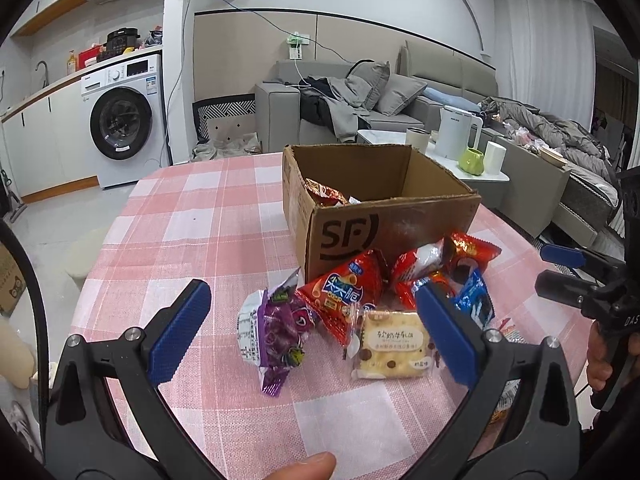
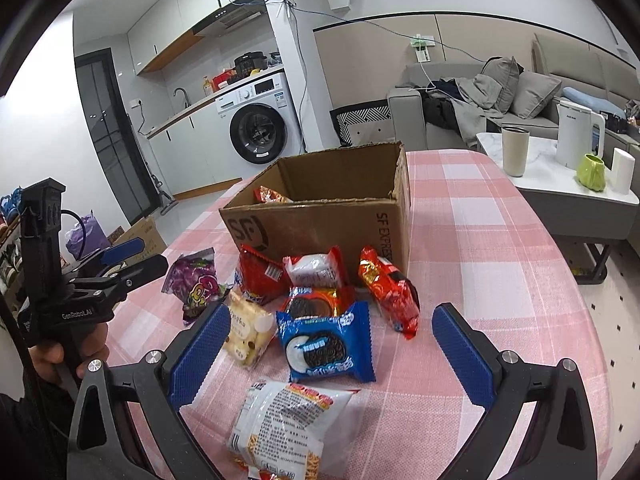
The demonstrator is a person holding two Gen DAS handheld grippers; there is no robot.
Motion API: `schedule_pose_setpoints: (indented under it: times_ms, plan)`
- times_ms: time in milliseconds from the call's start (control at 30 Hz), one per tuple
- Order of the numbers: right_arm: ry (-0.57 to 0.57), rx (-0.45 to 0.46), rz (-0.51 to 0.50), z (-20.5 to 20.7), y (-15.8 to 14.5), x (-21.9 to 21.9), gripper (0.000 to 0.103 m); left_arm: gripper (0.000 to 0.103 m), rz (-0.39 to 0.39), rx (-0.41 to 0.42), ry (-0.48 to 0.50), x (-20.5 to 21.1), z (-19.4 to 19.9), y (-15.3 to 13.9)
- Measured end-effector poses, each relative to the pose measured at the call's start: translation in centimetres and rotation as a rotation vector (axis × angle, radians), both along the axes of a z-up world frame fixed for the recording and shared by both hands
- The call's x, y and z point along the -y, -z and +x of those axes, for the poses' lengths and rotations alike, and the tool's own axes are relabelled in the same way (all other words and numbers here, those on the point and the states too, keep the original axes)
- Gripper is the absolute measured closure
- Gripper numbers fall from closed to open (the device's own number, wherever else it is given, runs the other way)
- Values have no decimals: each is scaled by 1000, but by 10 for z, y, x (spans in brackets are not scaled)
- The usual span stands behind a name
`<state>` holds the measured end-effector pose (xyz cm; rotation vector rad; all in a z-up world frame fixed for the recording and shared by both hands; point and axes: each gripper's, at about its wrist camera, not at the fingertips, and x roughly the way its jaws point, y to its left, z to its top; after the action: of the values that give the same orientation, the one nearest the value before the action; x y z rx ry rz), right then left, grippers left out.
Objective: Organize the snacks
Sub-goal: 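Grasp the white printed noodle bag on the table with the right gripper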
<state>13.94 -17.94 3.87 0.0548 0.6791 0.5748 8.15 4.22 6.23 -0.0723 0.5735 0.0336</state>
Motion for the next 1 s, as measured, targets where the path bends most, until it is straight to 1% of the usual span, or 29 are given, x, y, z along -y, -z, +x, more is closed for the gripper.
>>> schedule_pose_setpoints:
  times_ms: [100, 267, 400, 767, 1000]
  plan:
    - [-3, -6, -8, -5, 3, -2, 0, 1, -11, -9, 7, 2, -3, 4]
    - [-17, -19, -27, -12, 12, -7, 0, 1, 6, -26, 11, 5, -4, 12]
    - [-29, -31, -57, -17, 20, -12, 0, 1, -4, -46, 10, 5, -4, 18]
    - [-59, -84, -63, -26, 36, -17, 0, 1, -8, -87, 16, 8, -5, 34]
    - [-87, -118, -93, -32, 50, -27, 0, 1, -3, -102, 18, 9, -4, 42]
